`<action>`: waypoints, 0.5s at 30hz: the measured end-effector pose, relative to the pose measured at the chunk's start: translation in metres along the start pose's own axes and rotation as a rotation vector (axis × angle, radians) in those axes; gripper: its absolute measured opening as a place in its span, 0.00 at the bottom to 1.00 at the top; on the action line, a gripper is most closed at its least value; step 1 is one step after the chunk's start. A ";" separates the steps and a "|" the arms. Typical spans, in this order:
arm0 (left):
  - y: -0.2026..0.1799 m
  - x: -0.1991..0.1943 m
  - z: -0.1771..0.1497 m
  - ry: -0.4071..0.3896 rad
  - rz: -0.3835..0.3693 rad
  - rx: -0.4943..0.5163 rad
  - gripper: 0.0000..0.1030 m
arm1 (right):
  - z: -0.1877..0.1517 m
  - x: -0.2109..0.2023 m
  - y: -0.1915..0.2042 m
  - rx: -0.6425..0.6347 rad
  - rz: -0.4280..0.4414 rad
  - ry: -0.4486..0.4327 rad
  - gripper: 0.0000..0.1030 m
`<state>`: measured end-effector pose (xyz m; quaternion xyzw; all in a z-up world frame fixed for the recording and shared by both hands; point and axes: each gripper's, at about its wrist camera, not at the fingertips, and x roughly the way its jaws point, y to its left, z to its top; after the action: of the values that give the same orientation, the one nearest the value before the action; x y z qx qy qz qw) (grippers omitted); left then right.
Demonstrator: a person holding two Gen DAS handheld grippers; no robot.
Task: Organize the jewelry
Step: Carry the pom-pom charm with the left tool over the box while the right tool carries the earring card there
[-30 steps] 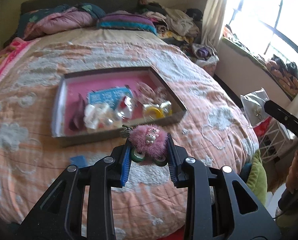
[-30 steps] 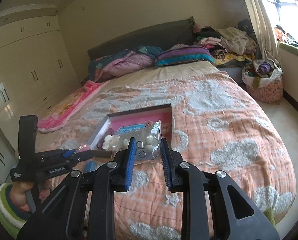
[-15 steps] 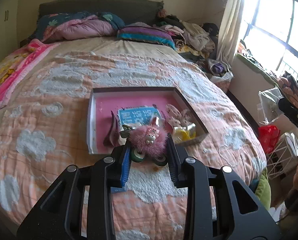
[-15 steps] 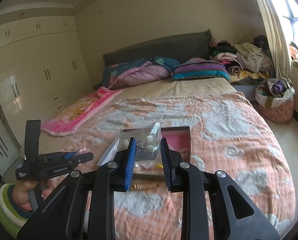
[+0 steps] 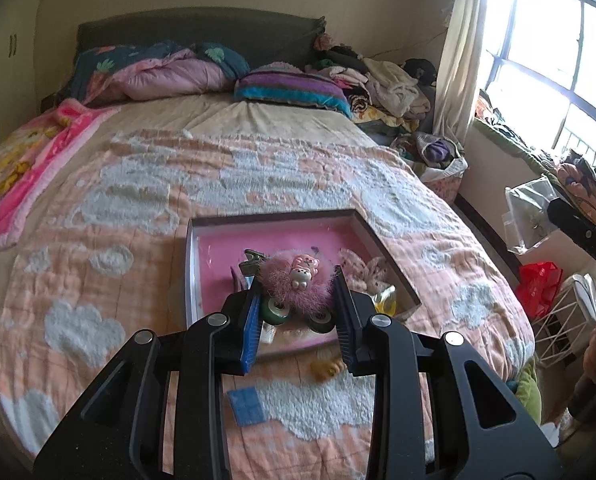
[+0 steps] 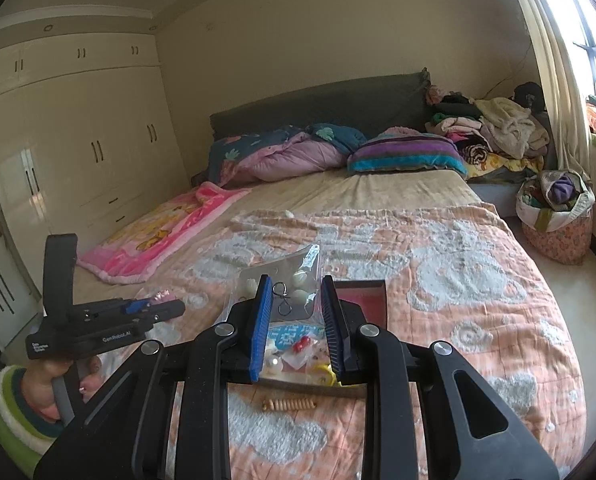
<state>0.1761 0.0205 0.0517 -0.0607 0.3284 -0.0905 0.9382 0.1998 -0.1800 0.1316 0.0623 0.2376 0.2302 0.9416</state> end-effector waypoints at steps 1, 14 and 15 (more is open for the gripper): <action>-0.001 0.000 0.003 -0.005 0.001 0.006 0.23 | 0.002 0.001 -0.001 0.000 -0.004 -0.003 0.23; -0.014 0.043 0.016 0.025 -0.006 0.051 0.23 | 0.003 0.033 -0.019 0.021 -0.047 0.031 0.23; -0.014 0.047 0.016 0.029 -0.005 0.053 0.23 | 0.002 0.037 -0.021 0.024 -0.050 0.037 0.23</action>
<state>0.2201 -0.0024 0.0383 -0.0353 0.3395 -0.1022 0.9344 0.2385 -0.1814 0.1129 0.0631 0.2594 0.2050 0.9416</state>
